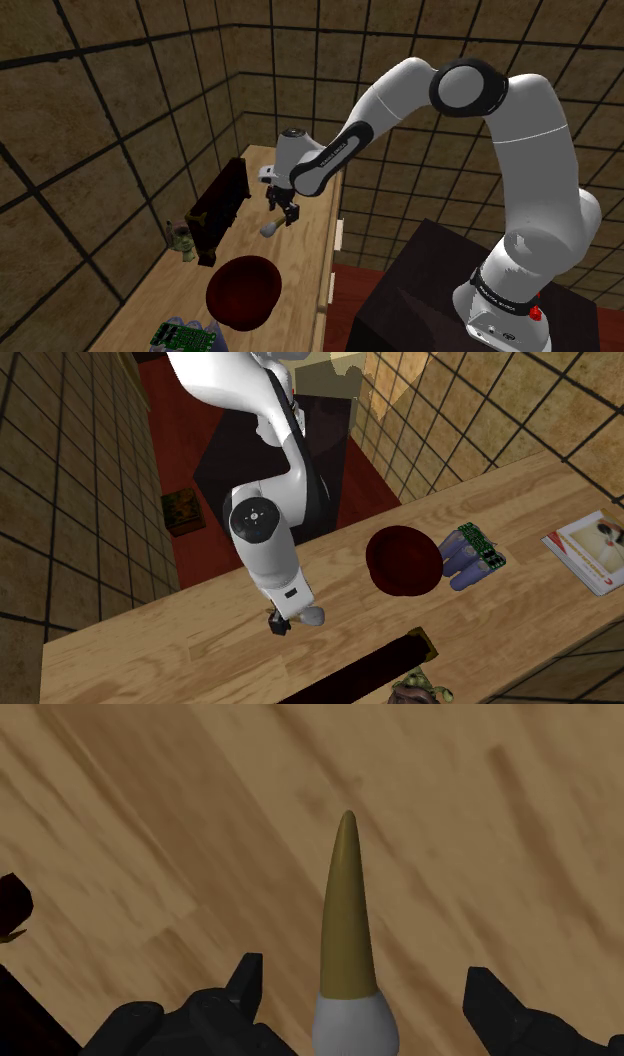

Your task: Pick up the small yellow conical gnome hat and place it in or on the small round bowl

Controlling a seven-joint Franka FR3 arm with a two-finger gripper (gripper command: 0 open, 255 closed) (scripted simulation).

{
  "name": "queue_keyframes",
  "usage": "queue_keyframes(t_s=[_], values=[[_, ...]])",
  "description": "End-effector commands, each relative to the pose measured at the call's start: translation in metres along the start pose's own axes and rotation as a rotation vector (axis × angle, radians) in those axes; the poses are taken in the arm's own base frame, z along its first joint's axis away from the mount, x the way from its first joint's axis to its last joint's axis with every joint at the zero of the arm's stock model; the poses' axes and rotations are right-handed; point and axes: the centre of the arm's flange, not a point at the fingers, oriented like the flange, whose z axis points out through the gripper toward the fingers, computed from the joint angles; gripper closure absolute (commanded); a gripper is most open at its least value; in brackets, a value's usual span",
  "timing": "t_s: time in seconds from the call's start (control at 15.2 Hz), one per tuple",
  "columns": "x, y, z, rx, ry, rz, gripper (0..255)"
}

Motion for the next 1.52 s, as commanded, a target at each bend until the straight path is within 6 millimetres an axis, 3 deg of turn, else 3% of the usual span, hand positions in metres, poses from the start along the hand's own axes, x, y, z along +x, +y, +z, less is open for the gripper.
queue_keyframes(t_s=[0.0,0.33,0.79,0.86,1.45], values=[[-0.003,0.001,0.011,-0.007,0.007,-0.041,0],[-0.003,0.001,0.035,-0.007,0.007,-0.041,0],[-0.003,0.001,0.035,-0.007,0.007,-0.041,0],[-0.003,0.001,0.035,-0.007,0.007,-0.041,255],[-0.003,0.001,0.035,-0.007,0.007,-0.041,255]])
